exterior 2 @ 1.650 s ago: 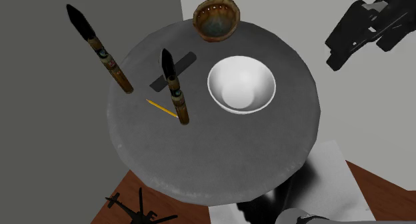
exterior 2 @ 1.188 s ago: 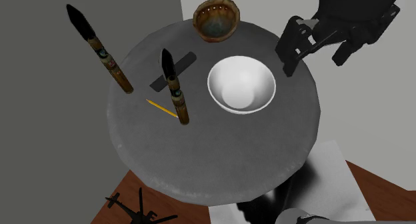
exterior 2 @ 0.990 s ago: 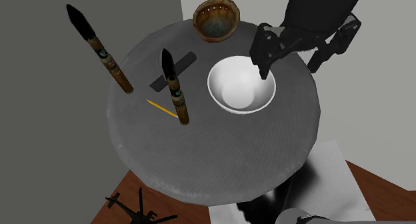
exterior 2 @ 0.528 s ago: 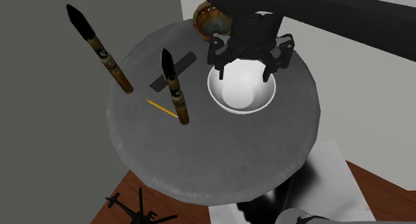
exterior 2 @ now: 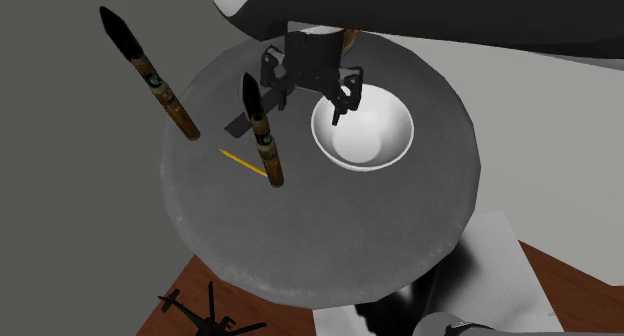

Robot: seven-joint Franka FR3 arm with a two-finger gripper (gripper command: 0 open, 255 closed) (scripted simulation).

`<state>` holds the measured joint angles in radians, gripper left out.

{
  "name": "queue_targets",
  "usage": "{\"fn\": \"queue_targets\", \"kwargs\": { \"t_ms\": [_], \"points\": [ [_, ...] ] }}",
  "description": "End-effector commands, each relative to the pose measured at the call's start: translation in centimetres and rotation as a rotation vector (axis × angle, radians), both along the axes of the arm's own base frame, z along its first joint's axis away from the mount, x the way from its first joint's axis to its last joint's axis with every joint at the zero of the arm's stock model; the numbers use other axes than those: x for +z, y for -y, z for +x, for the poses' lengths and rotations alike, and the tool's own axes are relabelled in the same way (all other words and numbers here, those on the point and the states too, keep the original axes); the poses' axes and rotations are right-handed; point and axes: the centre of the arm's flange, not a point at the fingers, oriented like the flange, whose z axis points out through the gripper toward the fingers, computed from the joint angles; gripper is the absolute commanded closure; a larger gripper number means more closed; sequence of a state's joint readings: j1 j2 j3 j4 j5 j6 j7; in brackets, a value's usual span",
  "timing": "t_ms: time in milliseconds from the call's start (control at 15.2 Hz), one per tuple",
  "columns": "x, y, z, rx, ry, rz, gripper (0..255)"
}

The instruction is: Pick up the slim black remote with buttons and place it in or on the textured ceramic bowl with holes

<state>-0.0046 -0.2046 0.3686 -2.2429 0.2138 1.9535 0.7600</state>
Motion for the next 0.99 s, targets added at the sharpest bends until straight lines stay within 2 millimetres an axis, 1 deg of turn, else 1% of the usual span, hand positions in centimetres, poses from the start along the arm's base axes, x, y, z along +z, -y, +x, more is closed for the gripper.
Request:
{"fn": "queue_targets", "kwargs": {
  "t_ms": [0,396,726,792,924],
  "points": [
    [-1.4,-1.4,1.8,-0.064,-0.006,0.01,0],
    [-5.4,-4.8,7.3,-0.241,-0.026,0.035,0],
    [-8.7,-7.0,12.2,-0.388,-0.042,0.057,0],
    [-9.2,-7.2,12.9,-0.411,-0.044,0.06,0],
    [-10.3,-7.4,12.8,-0.411,-0.044,0.06,0]
  ]
}}
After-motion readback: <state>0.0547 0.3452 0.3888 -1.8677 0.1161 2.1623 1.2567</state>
